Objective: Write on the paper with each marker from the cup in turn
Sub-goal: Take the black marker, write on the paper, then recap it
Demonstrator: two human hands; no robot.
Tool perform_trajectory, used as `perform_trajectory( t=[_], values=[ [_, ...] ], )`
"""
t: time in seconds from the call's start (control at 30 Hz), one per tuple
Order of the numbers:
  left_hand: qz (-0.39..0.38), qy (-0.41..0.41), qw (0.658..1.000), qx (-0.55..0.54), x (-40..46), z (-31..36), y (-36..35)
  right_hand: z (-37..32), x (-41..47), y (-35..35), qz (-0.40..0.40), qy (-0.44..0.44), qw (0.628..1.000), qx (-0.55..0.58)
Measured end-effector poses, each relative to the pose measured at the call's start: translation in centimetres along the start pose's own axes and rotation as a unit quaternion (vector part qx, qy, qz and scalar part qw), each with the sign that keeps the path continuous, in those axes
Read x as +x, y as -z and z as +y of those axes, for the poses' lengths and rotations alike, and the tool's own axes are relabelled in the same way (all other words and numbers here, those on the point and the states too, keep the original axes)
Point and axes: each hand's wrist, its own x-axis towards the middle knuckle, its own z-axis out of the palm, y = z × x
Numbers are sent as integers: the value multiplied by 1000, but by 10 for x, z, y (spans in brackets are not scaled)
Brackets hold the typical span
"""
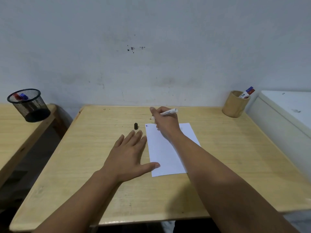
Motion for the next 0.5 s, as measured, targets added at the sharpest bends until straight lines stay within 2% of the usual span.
perform_trajectory(
  t=[0.17, 0.5],
  values=[
    [-33, 27, 999, 32, 1, -1, -1, 17, 1, -6, 18, 22, 1000, -7],
    [-33, 26, 999, 17, 2, -2, -2, 25, 5, -6, 24, 20, 998, -47]
  ],
)
